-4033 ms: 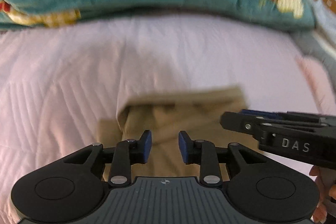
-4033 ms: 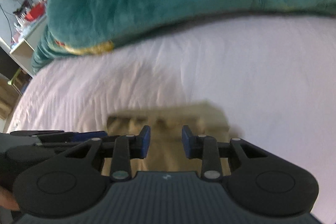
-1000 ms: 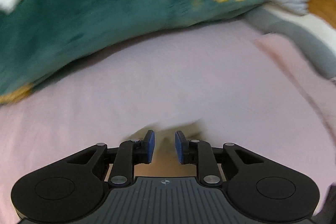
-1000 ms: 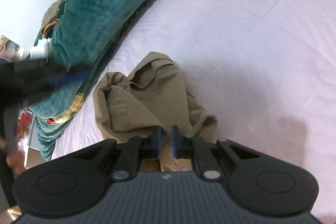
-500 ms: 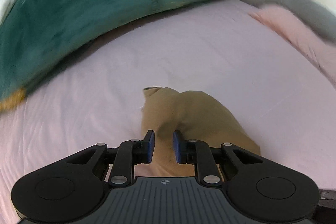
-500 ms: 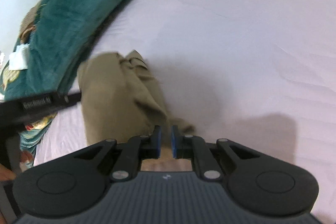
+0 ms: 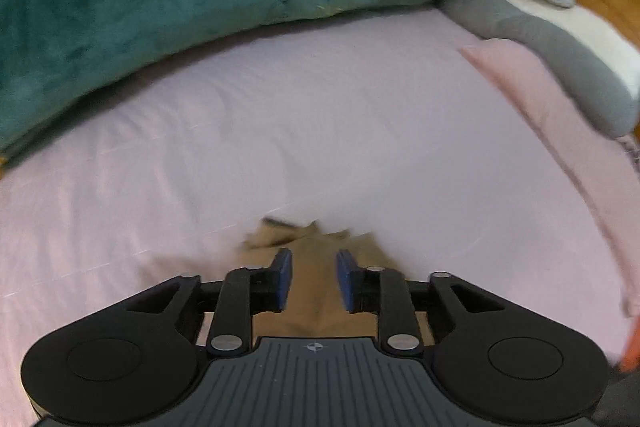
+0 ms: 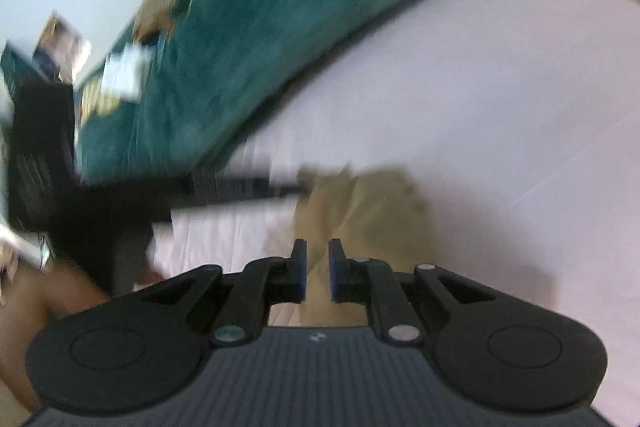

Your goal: Fold clothes

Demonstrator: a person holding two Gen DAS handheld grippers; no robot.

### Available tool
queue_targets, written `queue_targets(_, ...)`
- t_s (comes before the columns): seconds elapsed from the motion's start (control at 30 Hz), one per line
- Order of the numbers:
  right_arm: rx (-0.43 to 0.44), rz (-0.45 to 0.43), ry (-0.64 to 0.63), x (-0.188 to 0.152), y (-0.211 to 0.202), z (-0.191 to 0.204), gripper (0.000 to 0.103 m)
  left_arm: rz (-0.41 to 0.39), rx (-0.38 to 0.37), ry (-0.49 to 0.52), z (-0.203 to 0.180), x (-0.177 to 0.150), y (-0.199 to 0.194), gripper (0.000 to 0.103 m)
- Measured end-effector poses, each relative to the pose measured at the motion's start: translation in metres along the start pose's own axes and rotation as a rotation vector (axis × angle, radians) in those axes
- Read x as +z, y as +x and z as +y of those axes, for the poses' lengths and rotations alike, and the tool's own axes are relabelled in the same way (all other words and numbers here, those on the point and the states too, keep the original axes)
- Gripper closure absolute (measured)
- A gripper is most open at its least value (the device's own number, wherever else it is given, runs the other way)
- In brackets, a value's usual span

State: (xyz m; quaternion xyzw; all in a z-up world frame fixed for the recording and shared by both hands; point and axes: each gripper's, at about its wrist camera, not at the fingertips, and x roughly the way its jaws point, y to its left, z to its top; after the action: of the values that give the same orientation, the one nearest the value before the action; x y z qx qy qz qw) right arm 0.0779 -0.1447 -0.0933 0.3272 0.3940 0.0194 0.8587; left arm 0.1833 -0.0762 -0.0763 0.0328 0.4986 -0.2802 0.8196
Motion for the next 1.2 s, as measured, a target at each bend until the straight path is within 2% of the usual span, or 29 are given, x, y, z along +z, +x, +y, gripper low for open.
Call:
queue_targets(0.03,-0.014,0.029,-0.005,-0.004,0.011,0.0,0.091,0.043,-0.003,0.008,0.001,-0.003,0.014,0.071)
queue_targets(0.1,-0.077,0.076,-0.012,-0.012,0.031,-0.004,0.093,0.093,0.037,0.051,0.0,-0.013,0.039,0.071)
queue_targets(0.23,-0.138,0.115,0.019,-0.013,0.054,-0.013,0.103,0.065,0.1,0.155,-0.013,-0.028,0.06,0.07)
queue_targets(0.37,-0.169,0.153,0.015,-0.004,0.069,-0.013,0.103,0.026,0.14,0.187,-0.02,-0.036,0.067,0.07)
queue_targets(0.67,-0.22,0.196,-0.069,-0.001,0.075,-0.004,0.103,0.066,0.161,0.193,-0.026,-0.024,0.054,0.07)
queue_targets(0.73,-0.218,0.212,-0.084,0.0,0.071,0.001,0.1,0.073,0.169,0.196,-0.03,-0.023,0.047,0.066)
queue_targets(0.8,-0.215,0.216,-0.096,0.001,0.065,0.008,0.091,0.071,0.184,0.195,-0.033,-0.023,0.04,0.057)
queue_targets(0.87,-0.214,0.208,-0.13,0.001,0.057,0.018,0.064,0.066,0.193,0.186,-0.033,-0.023,0.033,0.051)
queue_targets(0.97,-0.25,0.182,-0.191,-0.001,0.049,0.031,0.056,0.05,0.198,0.155,-0.031,-0.025,0.022,0.05)
queue_targets(1.0,-0.257,0.174,-0.199,-0.001,0.046,0.034,0.056,0.047,0.209,0.142,-0.03,-0.025,0.019,0.046)
queue_targets(1.1,-0.259,0.152,-0.186,0.0,0.04,0.035,0.055,0.042,0.252,0.128,-0.029,-0.029,0.012,0.042)
queue_targets(1.2,-0.278,0.17,-0.187,-0.002,0.043,0.033,0.047,0.051,0.257,0.086,-0.024,-0.035,0.01,0.041)
